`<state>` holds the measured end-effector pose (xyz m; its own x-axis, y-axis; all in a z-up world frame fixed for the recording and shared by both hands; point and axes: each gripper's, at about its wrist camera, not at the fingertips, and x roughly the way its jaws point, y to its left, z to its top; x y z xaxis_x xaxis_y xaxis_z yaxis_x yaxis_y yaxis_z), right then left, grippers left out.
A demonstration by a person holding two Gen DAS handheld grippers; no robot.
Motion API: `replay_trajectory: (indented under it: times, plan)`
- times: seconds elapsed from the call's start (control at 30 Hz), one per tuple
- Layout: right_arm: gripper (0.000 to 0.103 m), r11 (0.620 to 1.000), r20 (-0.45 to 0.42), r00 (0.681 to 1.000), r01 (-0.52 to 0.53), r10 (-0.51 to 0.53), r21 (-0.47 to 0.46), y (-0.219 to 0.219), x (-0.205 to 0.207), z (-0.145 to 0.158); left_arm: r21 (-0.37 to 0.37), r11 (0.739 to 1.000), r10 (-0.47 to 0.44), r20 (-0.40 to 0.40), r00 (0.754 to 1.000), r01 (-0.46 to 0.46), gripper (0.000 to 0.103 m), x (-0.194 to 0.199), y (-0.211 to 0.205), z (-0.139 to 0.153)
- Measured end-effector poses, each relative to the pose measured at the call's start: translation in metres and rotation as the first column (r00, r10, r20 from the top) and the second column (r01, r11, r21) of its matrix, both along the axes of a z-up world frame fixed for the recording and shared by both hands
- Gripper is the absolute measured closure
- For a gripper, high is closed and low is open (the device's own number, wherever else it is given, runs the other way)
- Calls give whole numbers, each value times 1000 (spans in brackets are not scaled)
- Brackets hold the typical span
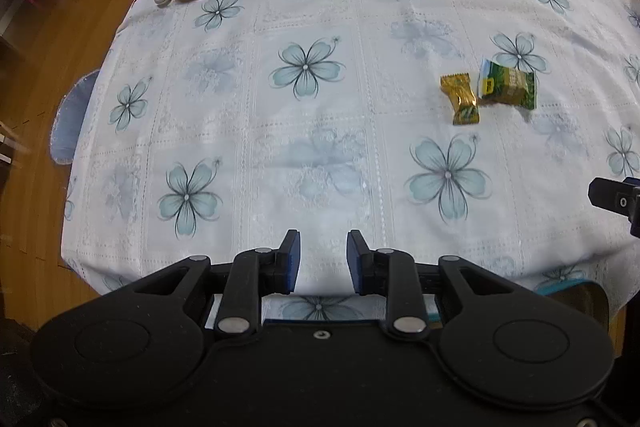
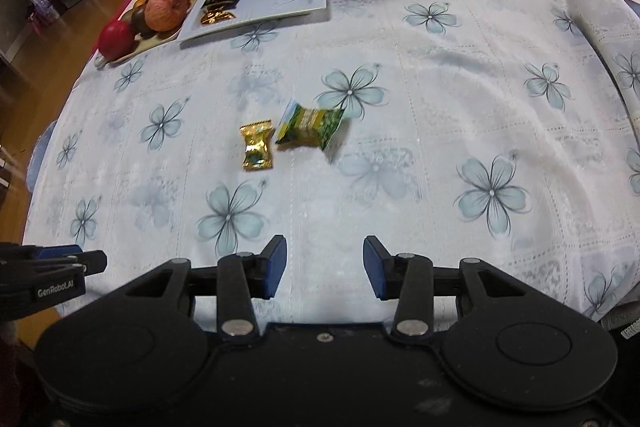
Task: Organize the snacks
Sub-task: 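Move both open tools back toward the remaining snacks, then grasp green garlic pea packet with right tool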
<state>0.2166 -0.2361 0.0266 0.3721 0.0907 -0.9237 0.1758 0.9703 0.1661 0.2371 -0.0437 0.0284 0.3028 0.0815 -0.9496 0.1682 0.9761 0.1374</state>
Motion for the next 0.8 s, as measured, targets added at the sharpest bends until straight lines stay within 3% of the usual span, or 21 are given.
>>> replay_trajectory:
  times: [0.3,0.43,0.6,0.8]
  plan:
    - [58,993,-46,994,104,-101,59,-13,86,-19,-32,999,34,-22,999,-34,66,57,-12,-15]
    - [58,988,-20,990,142,-141,54,-13,114,-31,-61,997,52,-43,998,-55,66,68,-13,-25]
    - [58,987,6,987,162,-162,8,-14,139,-56,-83,995,47,-99,994,-55,66,74,-17,-37]
    - [59,990,-57,988,141,-141,3,-15,145,-73,-87,995,43,-119,992,-54,66,77,-19,-42]
